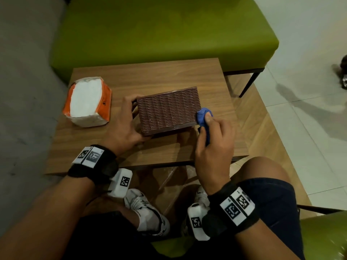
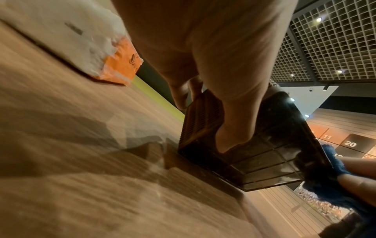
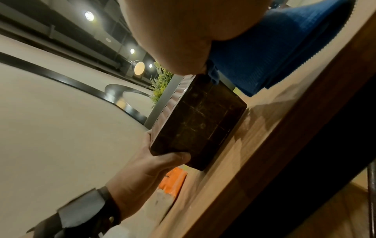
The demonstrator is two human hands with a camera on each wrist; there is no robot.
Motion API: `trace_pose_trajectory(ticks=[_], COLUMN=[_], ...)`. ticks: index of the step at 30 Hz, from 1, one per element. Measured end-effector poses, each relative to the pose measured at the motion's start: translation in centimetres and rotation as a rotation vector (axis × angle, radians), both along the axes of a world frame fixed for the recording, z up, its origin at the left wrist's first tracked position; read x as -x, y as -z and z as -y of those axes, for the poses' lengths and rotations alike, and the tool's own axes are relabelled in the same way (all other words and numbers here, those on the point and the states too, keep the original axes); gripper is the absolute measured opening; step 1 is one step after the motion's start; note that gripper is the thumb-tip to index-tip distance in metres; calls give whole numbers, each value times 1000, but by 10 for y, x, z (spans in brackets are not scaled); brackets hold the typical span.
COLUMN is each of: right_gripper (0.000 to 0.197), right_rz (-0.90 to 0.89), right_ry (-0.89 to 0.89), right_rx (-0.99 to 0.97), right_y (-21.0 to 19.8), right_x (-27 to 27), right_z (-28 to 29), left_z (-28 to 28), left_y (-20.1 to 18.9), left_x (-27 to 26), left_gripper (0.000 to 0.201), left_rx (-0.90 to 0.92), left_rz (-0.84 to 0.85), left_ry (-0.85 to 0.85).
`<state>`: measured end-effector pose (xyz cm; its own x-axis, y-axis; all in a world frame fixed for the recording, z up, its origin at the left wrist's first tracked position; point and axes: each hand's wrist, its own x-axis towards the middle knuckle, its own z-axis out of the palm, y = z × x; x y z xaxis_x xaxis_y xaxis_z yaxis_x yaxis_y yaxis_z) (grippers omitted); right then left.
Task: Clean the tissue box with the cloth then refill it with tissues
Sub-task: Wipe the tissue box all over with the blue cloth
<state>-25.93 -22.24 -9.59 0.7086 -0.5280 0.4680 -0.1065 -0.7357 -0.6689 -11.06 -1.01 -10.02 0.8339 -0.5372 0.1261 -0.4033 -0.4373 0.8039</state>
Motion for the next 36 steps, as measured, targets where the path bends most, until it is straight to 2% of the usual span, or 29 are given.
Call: trace_pose_trajectory(ticks=[6,10,12,13,16,18,22,24,25,27,29,30,32,35,36], right_gripper=[28,28,27,28,29,27,27,30,33,39,39,38,37,35,33], right_rz=[22,-49,-60,-51,11,2,-80,-79,-58,-21,-4,-4,-19,-66,-75], right_ry=[-58,-416,-497,-455,-170,-125,-492,-559,-510,-293,-90,-56,-160,-517,-576], right_rx=[63,185,188,175,45,37,187,196,175,100,21,6,52,220,248], right_y=[-7,-14,-16,-15,-14,-19,-24,-25,-25,-24,-27,-29,-33,-34,-35], right_x=[5,6,3,1,-3,-4,-1,-5,-9,-19,-27,-30,-30,-20,-20], right_z=[-14,-55,-48,-35,8,2,-62,-53,-40,-8,11,7,-19,-61,-61], left_z=[1,7,8,6,2,5,6,4,3,2,3,3,4,4,3], left_y=[0,-5,-7,-7,-5,-3,2,4,3,2,3,4,4,-2,-3], left_x=[3,9,9,9,8,10,15,14,14,16,18,19,19,20,21], left_gripper=[103,95,92,94,100,103,82,80,86,96,98,99,97,81,78], left_rx=[28,88,89,83,70,74,146,137,136,111,88,84,95,93,86], left_rz=[28,0,-18,-33,-39,-43,19,62,54,31,25,30,20,-1,-4], left_ry=[21,33,29,29,32,21,45,55,47,32,25,24,30,42,42])
